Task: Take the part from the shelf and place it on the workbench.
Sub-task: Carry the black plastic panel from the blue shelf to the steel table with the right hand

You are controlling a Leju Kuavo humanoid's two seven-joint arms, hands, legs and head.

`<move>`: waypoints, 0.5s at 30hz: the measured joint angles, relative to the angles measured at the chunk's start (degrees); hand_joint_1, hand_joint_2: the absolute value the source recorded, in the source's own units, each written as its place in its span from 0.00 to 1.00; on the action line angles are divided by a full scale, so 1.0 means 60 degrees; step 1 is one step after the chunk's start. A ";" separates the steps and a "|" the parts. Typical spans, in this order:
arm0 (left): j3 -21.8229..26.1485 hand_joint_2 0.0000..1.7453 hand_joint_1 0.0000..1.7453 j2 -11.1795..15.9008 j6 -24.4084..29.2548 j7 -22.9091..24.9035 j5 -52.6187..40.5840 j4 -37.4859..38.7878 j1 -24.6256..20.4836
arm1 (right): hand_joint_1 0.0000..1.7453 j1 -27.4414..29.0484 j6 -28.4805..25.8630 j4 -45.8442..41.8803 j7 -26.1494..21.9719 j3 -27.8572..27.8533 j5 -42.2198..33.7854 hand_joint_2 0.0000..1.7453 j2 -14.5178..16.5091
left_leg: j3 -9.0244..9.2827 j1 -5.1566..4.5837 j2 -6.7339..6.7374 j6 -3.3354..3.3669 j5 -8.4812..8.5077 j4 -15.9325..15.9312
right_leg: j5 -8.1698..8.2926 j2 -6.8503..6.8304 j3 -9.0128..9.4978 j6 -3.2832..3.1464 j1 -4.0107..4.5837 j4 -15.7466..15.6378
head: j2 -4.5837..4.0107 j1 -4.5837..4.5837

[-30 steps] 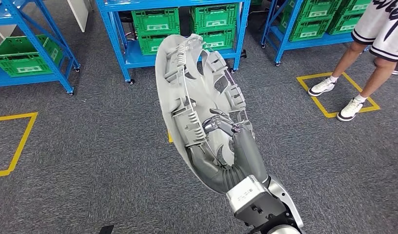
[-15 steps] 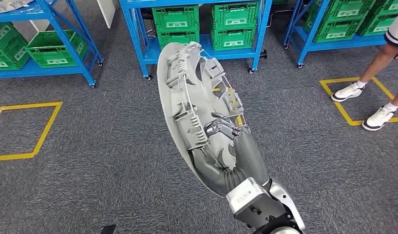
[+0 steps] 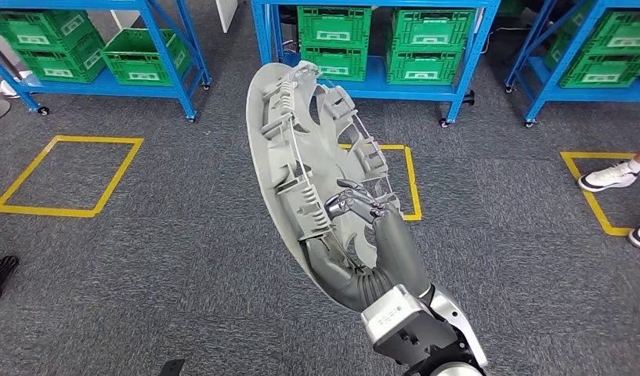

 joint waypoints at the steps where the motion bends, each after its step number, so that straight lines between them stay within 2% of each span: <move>1: 0.0000 1.00 0.00 0.0004 0.0000 0.0003 -0.0004 0.0005 0.0020 | 1.00 -0.0008 -0.0003 -0.0003 -0.0005 0.0000 0.0004 1.00 0.0003 | 0.0039 0.0039 -0.0116 0.0047 0.0067 -0.0067 | -0.0094 0.0160 -0.0017 0.0051 -0.0008 0.0114 | 0.0000 0.0002; 2: 0.0001 1.00 0.00 0.0006 0.0003 0.0003 -0.0006 0.0007 0.0025 | 1.00 -0.0013 -0.0005 -0.0005 -0.0010 -0.0001 0.0008 1.00 0.0003 | 0.0075 0.0082 -0.0226 0.0090 0.0132 -0.0131 | -0.0284 0.0423 -0.0120 0.0092 -0.0018 0.0400 | 0.0000 0.0017; 4: 0.0001 1.00 0.00 -0.0005 0.0008 -0.0001 -0.0009 0.0008 0.0006 | 1.00 0.0005 -0.0007 0.0000 -0.0016 -0.0004 0.0017 1.00 -0.0014 | 0.0068 0.0128 -0.0458 0.0155 0.0193 -0.0160 | -0.0866 0.0994 -0.0627 0.0130 -0.0051 0.1486 | 0.0000 0.0061; 5: 0.0001 1.00 0.00 -0.0014 0.0011 -0.0004 -0.0009 0.0008 -0.0005 | 1.00 0.0017 -0.0006 0.0006 -0.0015 -0.0005 0.0020 1.00 -0.0025 | 0.0043 0.0130 -0.0590 0.0162 0.0197 -0.0141 | -0.1100 0.1111 -0.0933 0.0146 -0.0053 0.2079 | 0.0000 0.0083; 6: 0.0000 1.00 0.00 -0.0025 0.0011 -0.0004 -0.0009 0.0010 -0.0003 | 1.00 0.0028 -0.0005 0.0011 -0.0014 -0.0004 0.0022 1.00 -0.0036 | 0.0022 0.0130 -0.0730 0.0161 0.0196 -0.0112 | -0.1180 0.1156 -0.1155 0.0160 -0.0053 0.2469 | 0.0000 0.0092; 7: 0.0000 1.00 0.00 -0.0033 0.0011 -0.0003 -0.0009 0.0013 0.0003 | 1.00 0.0030 -0.0004 0.0013 -0.0014 -0.0004 0.0023 1.00 -0.0046 | 0.0005 0.0132 -0.0870 0.0154 0.0191 -0.0075 | -0.1077 0.1172 -0.1232 0.0170 -0.0055 0.2540 | 0.0000 0.0099; 8: 0.0000 1.00 0.00 -0.0034 0.0011 -0.0001 -0.0009 0.0015 0.0010 | 1.00 0.0030 -0.0004 0.0015 -0.0014 -0.0004 0.0023 1.00 -0.0055 | -0.0009 0.0141 -0.1015 0.0136 0.0179 -0.0028 | -0.0795 0.1197 -0.1122 0.0176 -0.0064 0.2236 | 0.0000 0.0104; 9: 0.0000 1.00 0.00 -0.0035 0.0011 0.0000 -0.0009 0.0017 0.0014 | 1.00 0.0030 -0.0004 0.0016 -0.0014 -0.0004 0.0023 1.00 -0.0061 | -0.0023 0.0154 -0.1157 0.0106 0.0160 0.0029 | -0.0415 0.1273 -0.0847 0.0177 -0.0082 0.1621 | 0.0000 0.0109; 11: 0.0002 1.00 0.00 -0.0032 0.0011 0.0000 -0.0009 0.0018 0.0015 | 1.00 0.0027 -0.0003 0.0016 -0.0015 -0.0001 0.0023 1.00 -0.0066 | -0.0087 0.0161 -0.1427 -0.0010 0.0114 0.0141 | 0.0035 0.1586 -0.0332 0.0148 -0.0091 0.0495 | 0.0000 0.0117; 12: 0.0003 1.00 0.00 -0.0031 0.0011 -0.0002 -0.0009 0.0017 0.0015 | 1.00 0.0026 0.0000 0.0016 -0.0015 0.0001 0.0025 1.00 -0.0066 | -0.0128 0.0163 -0.1528 -0.0079 0.0107 0.0170 | 0.0100 0.1691 -0.0207 0.0104 -0.0080 0.0202 | 0.0000 0.0122; 13: 0.0003 1.00 0.00 -0.0030 0.0011 -0.0005 -0.0009 0.0017 0.0019 | 1.00 0.0023 0.0004 0.0016 -0.0014 0.0003 0.0029 1.00 -0.0066 | -0.0175 0.0166 -0.1614 -0.0150 0.0116 0.0166 | 0.0067 0.1725 -0.0194 0.0041 -0.0053 0.0132 | 0.0000 0.0124; 14: 0.0002 1.00 0.00 -0.0029 0.0011 -0.0010 -0.0009 0.0018 0.0025 | 1.00 0.0019 0.0010 0.0014 -0.0013 0.0005 0.0036 1.00 -0.0065 | -0.0217 0.0177 -0.1690 -0.0209 0.0134 0.0145 | 0.0097 0.1641 -0.0197 -0.0043 -0.0050 0.0100 | 0.0000 0.0128; 15: 0.0001 1.00 0.00 -0.0025 0.0011 -0.0017 -0.0009 0.0021 0.0039 | 1.00 0.0011 0.0016 0.0012 -0.0009 0.0007 0.0044 1.00 -0.0058 | -0.0242 0.0184 -0.1662 -0.0255 0.0149 0.0136 | 0.0120 0.1539 -0.0191 -0.0113 -0.0053 0.0070 | 0.0000 0.0128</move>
